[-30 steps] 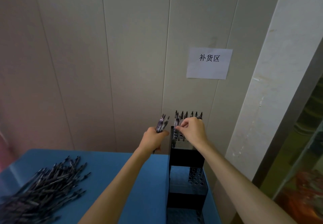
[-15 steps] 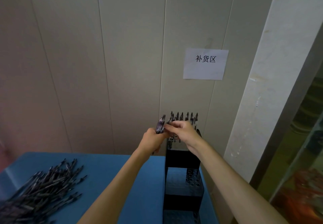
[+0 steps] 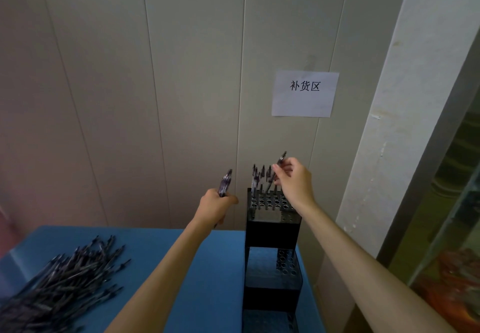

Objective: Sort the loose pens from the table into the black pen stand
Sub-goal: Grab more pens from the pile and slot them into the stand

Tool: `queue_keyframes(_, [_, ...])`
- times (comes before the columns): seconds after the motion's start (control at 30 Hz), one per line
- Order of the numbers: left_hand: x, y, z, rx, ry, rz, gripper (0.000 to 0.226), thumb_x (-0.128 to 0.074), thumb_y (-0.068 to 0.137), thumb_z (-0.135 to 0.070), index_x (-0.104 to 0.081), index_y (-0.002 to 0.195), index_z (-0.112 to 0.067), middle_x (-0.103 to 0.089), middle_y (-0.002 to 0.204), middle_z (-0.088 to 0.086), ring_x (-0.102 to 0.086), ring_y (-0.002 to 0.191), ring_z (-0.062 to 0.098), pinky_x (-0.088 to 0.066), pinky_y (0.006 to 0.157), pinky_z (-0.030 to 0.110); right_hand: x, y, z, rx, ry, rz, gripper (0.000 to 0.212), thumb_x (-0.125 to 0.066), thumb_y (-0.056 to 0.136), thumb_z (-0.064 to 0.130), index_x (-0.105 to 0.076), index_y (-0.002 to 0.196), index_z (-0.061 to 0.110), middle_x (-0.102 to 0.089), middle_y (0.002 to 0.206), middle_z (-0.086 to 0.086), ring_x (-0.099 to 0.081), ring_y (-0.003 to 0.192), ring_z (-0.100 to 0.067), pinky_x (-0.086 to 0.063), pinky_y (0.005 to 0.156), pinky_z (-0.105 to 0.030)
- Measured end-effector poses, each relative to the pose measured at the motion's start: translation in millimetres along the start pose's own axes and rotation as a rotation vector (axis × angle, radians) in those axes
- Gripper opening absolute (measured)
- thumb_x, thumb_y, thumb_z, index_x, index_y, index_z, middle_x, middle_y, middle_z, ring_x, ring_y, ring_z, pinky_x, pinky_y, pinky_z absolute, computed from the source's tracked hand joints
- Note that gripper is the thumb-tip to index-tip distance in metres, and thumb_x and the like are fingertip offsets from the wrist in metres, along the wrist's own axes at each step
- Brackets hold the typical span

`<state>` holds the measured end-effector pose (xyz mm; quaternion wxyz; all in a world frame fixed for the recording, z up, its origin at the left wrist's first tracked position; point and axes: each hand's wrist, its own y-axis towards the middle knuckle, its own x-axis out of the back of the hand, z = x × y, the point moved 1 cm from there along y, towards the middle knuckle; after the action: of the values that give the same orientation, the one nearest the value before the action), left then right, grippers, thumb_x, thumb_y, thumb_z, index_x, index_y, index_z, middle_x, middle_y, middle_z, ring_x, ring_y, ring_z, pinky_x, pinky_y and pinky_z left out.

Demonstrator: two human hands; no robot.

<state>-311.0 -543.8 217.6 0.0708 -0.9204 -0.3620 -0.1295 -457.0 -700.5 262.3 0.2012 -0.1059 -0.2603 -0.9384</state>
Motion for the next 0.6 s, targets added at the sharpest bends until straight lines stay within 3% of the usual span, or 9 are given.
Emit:
queue_keyframes(0.17, [-1.9, -0.9, -2.9, -0.024, 0.025, 0.036, 0.012, -0.067, 0.089, -0.017, -0.063, 0.092, -0.006, -0.043, 0.054, 0.002, -0.038, 0.041, 0.015, -0.036, 0.044, 0.027, -6.5, 2.8, -4.1, 0.071, -0.088, 0.002, 0.011, -0.068, 0.093, 0.018, -0.065, 0.099, 0.009, -0.069, 0.088, -0.002, -0.07, 0.079, -0.017, -0.06, 0.073, -0.031])
queue_keyframes(0.33, [-3.5, -2.7, -4.6, -0.047, 0.018, 0.058, 0.012, -0.066, 0.09, -0.016, -0.058, 0.089, -0.007, -0.043, 0.055, 0.002, -0.036, 0.041, 0.015, -0.035, 0.043, 0.025, -15.4, 1.7, -5.7, 0.134, -0.186, 0.035, 0.01, -0.072, 0.09, 0.018, -0.069, 0.097, 0.012, -0.068, 0.082, 0.005, -0.066, 0.076, -0.006, -0.058, 0.077, -0.029])
queue_keyframes(0.6, [-1.5, -2.3, -5.1, -0.061, 0.009, 0.065, 0.013, -0.067, 0.09, -0.016, -0.056, 0.091, -0.009, -0.042, 0.055, 0.0, -0.037, 0.043, 0.014, -0.036, 0.042, 0.024, -27.4, -2.5, -22.0, 0.121, -0.378, 0.181, 0.016, -0.076, 0.085, 0.027, -0.075, 0.091, 0.012, -0.075, 0.084, 0.001, -0.069, 0.076, -0.009, -0.059, 0.082, -0.035])
